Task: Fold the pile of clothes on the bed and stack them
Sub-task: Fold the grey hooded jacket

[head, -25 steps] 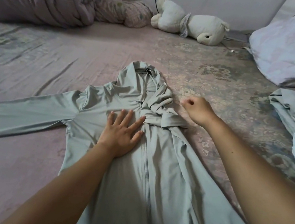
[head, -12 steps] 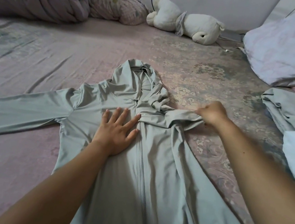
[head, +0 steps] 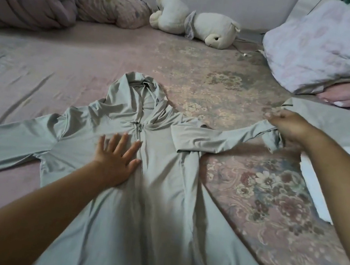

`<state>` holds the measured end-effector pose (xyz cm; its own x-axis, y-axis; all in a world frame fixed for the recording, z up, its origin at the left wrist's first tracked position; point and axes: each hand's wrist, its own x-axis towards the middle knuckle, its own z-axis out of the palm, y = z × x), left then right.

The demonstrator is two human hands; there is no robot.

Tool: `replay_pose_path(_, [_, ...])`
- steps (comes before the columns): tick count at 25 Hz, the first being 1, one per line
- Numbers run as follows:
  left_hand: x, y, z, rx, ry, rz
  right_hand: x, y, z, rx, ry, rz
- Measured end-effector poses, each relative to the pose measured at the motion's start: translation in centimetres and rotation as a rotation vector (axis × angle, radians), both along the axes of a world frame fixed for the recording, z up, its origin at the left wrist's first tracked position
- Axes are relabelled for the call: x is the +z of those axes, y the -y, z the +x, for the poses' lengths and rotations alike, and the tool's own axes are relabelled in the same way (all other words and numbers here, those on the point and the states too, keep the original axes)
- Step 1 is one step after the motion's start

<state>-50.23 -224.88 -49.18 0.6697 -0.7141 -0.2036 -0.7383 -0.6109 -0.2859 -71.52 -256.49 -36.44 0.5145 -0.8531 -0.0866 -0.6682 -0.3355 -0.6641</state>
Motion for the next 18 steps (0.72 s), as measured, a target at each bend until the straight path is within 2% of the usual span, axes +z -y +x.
replay_pose_path(1, [1.2, 0.6, -0.3, 0.006, 0.007, 0.119, -0.3, -0.4, -0.1, -0.008, 0.022, 0.078])
replay_pose_path(3, [3.8, 2.5, -1.2, -0.034, 0.022, 0.270, -0.3, -1.7, -0.3, -0.073, 0.135, 0.363])
replay_pose_path(4, [5.5, 3.6, -2.0, -0.060, -0.002, 0.253, 0.0, -2.5, -0.3, -0.118, 0.170, 0.520])
replay_pose_path(5, [6.6, 5.1, -2.9, -0.078, -0.069, 0.154, 0.4, -2.8, -0.5, -0.159, 0.177, 0.640])
replay_pose_path(6, [8.1, 6.7, -4.3, -0.034, -0.235, -0.038, 1.2, -3.4, -0.7, -0.185, 0.159, 0.723])
replay_pose_path(7, [9.5, 8.2, -5.8, 0.088, -0.495, -0.264, 2.3, -4.0, -0.9, -0.202, 0.138, 0.769])
replay_pose_path(8, [11.4, 9.7, -7.7, 0.297, -0.843, -0.479, 3.6, -4.3, -0.9, -0.214, 0.115, 0.788])
replay_pose_path(10, [14.6, 11.7, -12.0, 0.773, -1.509, -0.721, 6.4, -5.4, -1.2, -0.217, 0.054, 0.759])
replay_pose_path(11, [16.4, 12.6, -13.9, 0.927, -1.704, -0.768, 8.1, -5.7, -1.3, -0.194, 0.023, 0.717])
replay_pose_path(13, [18.7, 14.1, -16.7, 1.105, -1.919, -0.875, 11.1, -6.6, -1.6, -0.110, -0.031, 0.662])
replay_pose_path(15, [19.9, 15.2, -17.9, 1.250, -2.056, -1.000, 13.0, -7.1, -1.8, 0.018, -0.137, 0.692])
replay_pose_path(18, [20.2, 16.1, -18.0, 1.450, -2.154, -1.119, 15.1, -7.4, -2.0, 0.173, -0.307, 0.746])
